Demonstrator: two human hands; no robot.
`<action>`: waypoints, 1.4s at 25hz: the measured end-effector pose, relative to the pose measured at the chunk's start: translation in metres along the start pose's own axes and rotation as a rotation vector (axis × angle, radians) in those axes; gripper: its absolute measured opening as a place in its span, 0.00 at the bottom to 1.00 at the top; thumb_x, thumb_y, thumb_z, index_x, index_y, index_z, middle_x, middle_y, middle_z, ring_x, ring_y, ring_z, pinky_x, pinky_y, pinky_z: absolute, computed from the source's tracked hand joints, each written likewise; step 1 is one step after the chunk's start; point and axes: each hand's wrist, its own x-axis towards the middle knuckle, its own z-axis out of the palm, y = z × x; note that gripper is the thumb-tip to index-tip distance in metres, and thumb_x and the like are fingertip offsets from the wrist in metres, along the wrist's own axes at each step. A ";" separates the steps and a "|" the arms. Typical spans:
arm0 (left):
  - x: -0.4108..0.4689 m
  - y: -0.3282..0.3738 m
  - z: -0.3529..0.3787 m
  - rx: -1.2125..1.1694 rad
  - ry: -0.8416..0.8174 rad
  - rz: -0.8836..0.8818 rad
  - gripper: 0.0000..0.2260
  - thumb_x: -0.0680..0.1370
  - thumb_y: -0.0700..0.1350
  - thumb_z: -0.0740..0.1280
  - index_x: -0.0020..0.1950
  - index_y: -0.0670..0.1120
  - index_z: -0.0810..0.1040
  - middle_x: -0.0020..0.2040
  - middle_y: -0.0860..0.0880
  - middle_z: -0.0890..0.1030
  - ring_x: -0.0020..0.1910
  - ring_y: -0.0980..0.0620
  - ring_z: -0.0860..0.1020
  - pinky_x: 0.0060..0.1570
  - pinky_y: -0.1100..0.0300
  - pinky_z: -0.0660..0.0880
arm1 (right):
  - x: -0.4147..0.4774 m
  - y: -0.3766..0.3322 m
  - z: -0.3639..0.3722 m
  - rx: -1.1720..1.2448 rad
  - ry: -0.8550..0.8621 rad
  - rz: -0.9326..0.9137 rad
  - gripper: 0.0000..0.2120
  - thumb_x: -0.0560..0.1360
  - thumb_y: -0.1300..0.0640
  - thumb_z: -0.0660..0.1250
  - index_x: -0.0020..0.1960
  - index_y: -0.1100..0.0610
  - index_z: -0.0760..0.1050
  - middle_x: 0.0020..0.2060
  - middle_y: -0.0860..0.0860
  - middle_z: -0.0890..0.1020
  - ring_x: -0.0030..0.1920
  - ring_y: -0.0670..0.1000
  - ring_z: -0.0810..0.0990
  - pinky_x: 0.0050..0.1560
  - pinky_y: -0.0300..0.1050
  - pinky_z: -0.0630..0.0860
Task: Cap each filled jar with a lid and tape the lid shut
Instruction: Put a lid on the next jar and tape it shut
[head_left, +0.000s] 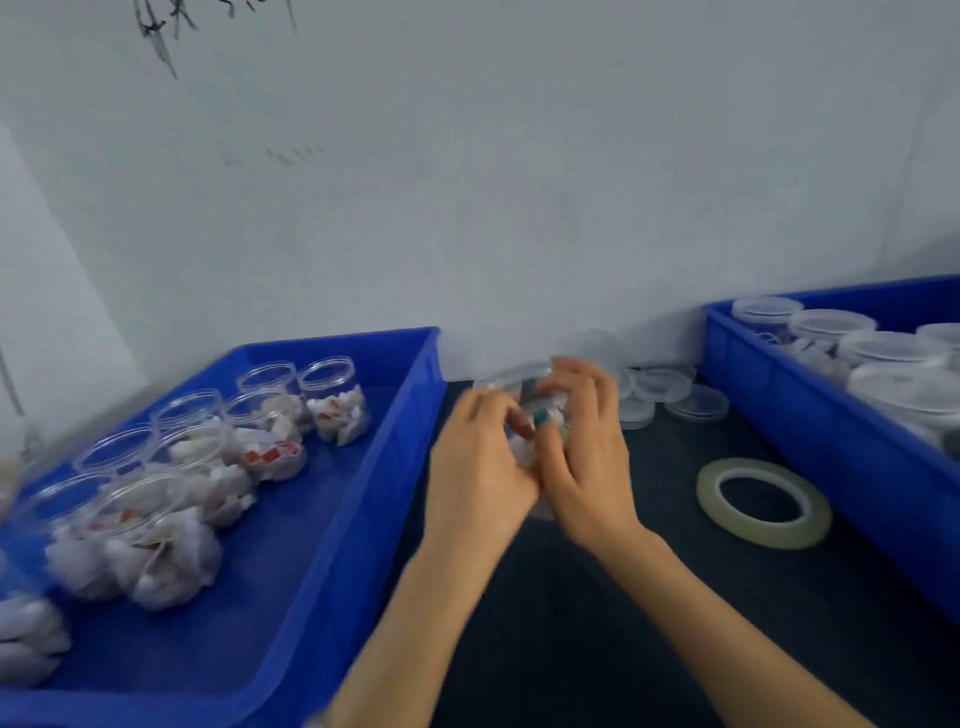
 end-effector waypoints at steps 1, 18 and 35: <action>-0.006 -0.002 0.021 -0.008 -0.058 -0.003 0.11 0.71 0.46 0.74 0.47 0.51 0.73 0.53 0.56 0.74 0.45 0.61 0.73 0.42 0.74 0.67 | -0.010 0.019 -0.009 -0.025 -0.032 0.048 0.16 0.76 0.50 0.53 0.60 0.53 0.70 0.67 0.48 0.66 0.60 0.40 0.72 0.53 0.39 0.74; -0.023 -0.052 0.107 -0.514 -0.396 -0.246 0.44 0.62 0.54 0.80 0.69 0.67 0.56 0.63 0.67 0.72 0.57 0.68 0.76 0.50 0.71 0.76 | 0.051 0.176 -0.016 -1.056 -0.480 0.224 0.08 0.81 0.56 0.61 0.58 0.53 0.75 0.54 0.51 0.82 0.53 0.54 0.81 0.50 0.50 0.78; -0.024 -0.048 0.108 -0.534 -0.375 -0.300 0.44 0.65 0.50 0.81 0.71 0.62 0.57 0.61 0.67 0.73 0.57 0.72 0.74 0.55 0.62 0.78 | 0.047 0.065 -0.057 0.361 -0.027 0.650 0.13 0.81 0.60 0.59 0.52 0.45 0.80 0.39 0.41 0.85 0.42 0.40 0.80 0.46 0.41 0.74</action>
